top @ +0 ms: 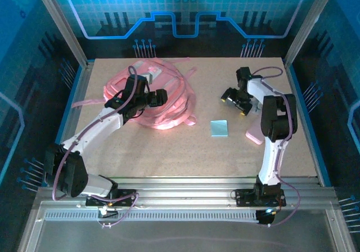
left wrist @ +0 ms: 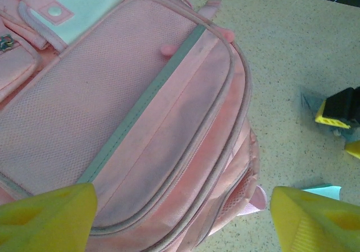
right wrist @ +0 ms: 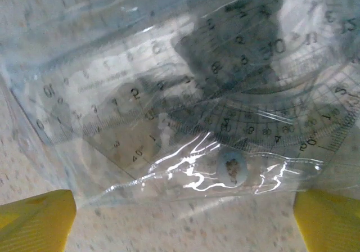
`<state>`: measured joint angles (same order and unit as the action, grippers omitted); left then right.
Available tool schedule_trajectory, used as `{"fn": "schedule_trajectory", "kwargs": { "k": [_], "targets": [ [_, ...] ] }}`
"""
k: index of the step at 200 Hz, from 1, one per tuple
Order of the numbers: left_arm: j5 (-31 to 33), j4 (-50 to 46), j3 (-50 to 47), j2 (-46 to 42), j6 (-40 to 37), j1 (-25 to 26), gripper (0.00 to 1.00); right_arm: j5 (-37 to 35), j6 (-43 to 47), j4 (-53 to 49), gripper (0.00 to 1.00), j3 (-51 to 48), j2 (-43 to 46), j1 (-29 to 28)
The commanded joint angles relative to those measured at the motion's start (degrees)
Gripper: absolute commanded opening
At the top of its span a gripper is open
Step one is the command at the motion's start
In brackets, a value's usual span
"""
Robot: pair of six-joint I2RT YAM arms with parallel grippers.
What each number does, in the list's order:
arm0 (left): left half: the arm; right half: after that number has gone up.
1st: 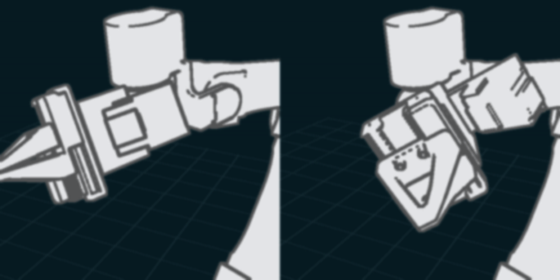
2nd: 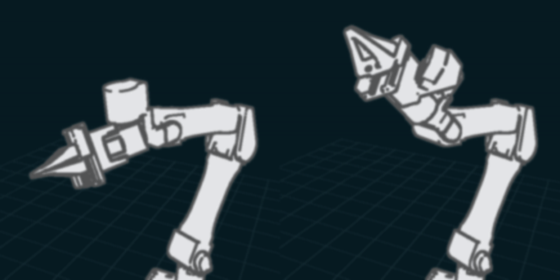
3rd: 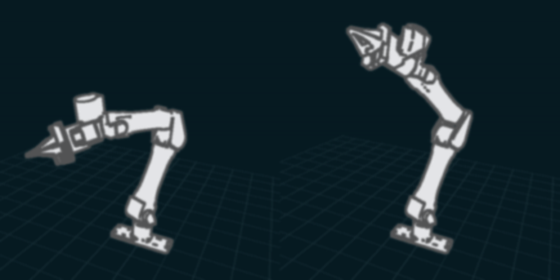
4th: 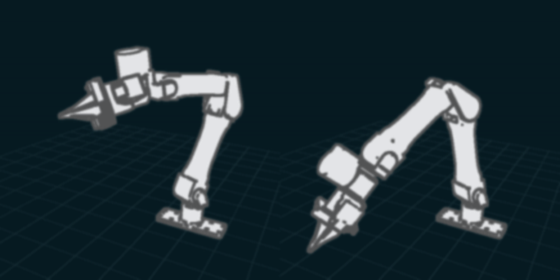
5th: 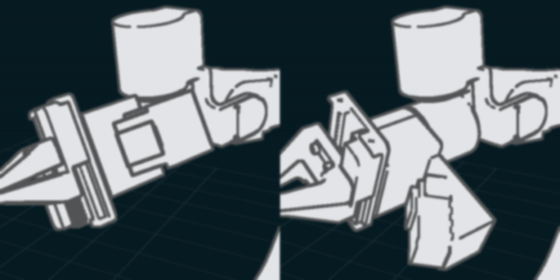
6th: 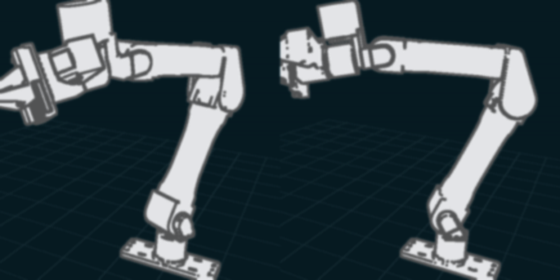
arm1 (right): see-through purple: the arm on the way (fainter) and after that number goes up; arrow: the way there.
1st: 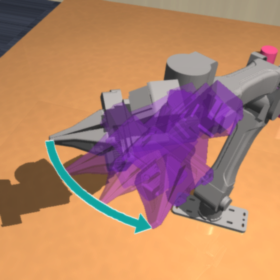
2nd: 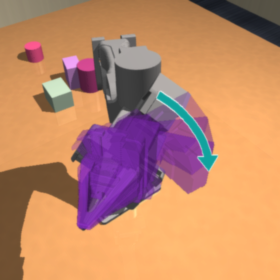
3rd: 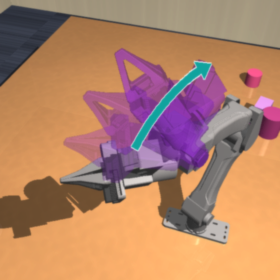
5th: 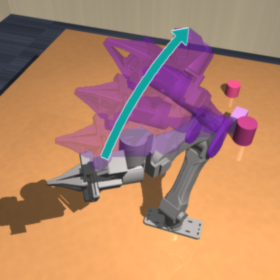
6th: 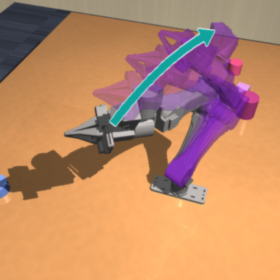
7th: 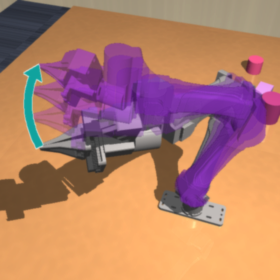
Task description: Pack the student bag
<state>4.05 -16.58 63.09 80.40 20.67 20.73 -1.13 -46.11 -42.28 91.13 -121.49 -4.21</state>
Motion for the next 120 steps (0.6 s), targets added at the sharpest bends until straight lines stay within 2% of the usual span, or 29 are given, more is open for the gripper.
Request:
{"fn": "schedule_trajectory", "kwargs": {
  "k": [1,26,34,48,60,94,120],
  "targets": [
    [0.74,0.09,-0.33,-2.32,-0.99,-0.38,0.81,-6.03,0.76,-3.27,1.00,5.02,-3.85,0.82],
    [0.96,0.10,-1.08,-3.05,-1.04,-0.39,0.82,-8.30,2.55,-2.72,1.00,4.45,-2.70,1.61],
    [0.96,0.14,-1.13,-3.06,-0.98,-0.34,0.81,-2.73,5.18,0.14,1.00,4.30,-2.20,2.10],
    [0.78,0.14,-1.08,-2.76,-0.89,-0.40,0.82,11.30,10.31,2.63,0.98,6.50,-2.46,2.47],
    [0.62,-0.09,-0.73,-2.54,-0.67,-0.36,0.82,16.00,15.72,0.85,0.98,9.46,-1.99,1.71],
    [0.31,0.08,-0.60,-2.80,0.28,-0.40,0.82,12.91,27.27,-4.29,1.00,14.17,0.11,2.28],
    [-0.74,-0.58,0.46,-1.93,1.11,-0.37,0.82,11.28,32.08,-5.88,1.00,18.66,-3.35,4.94]
  ]
}}
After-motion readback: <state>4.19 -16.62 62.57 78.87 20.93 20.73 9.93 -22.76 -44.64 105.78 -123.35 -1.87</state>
